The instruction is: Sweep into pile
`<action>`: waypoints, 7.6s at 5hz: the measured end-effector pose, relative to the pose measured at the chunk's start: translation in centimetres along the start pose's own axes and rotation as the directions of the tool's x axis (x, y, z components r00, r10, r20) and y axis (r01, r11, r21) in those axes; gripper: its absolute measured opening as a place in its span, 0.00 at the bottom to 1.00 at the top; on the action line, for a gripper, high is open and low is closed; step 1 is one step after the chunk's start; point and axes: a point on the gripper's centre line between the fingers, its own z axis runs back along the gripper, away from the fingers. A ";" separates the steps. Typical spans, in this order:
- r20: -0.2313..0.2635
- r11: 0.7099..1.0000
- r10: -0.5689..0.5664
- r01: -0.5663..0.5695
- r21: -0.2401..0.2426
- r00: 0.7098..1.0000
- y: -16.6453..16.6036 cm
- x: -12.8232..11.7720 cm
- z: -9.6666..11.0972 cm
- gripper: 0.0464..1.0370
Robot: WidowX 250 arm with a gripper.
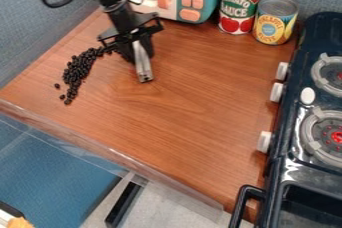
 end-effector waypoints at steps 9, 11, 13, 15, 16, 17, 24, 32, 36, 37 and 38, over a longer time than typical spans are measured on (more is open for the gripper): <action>0.034 0.973 0.202 -0.196 -0.125 0.979 0.6 -2.1 3.4 0.34; 0.070 0.974 0.218 -0.212 -0.085 0.974 -0.7 0.2 1.4 0.34; 0.097 0.965 0.258 -0.252 -0.071 0.961 -0.6 2.8 0.4 0.34; 0.106 0.950 0.308 -0.299 -0.091 0.946 0.8 2.9 0.4 0.34; 0.111 0.946 0.321 -0.312 -0.090 0.941 1.8 1.9 0.8 0.34; 0.101 0.940 0.336 -0.327 -0.100 0.936 3.3 1.1 1.4 0.34; 0.065 0.944 0.303 -0.290 -0.160 0.951 1.4 -0.7 3.5 0.34; 0.099 0.902 0.420 -0.403 -0.154 0.902 5.4 1.2 2.4 0.34; 0.061 0.960 0.236 -0.223 -0.171 0.970 -2.3 -2.7 3.0 0.34; 0.086 0.990 0.102 -0.093 -0.105 0.991 -5.4 -5.6 2.7 0.34; 0.039 0.994 0.046 -0.042 -0.105 0.998 -7.6 -7.8 2.2 0.34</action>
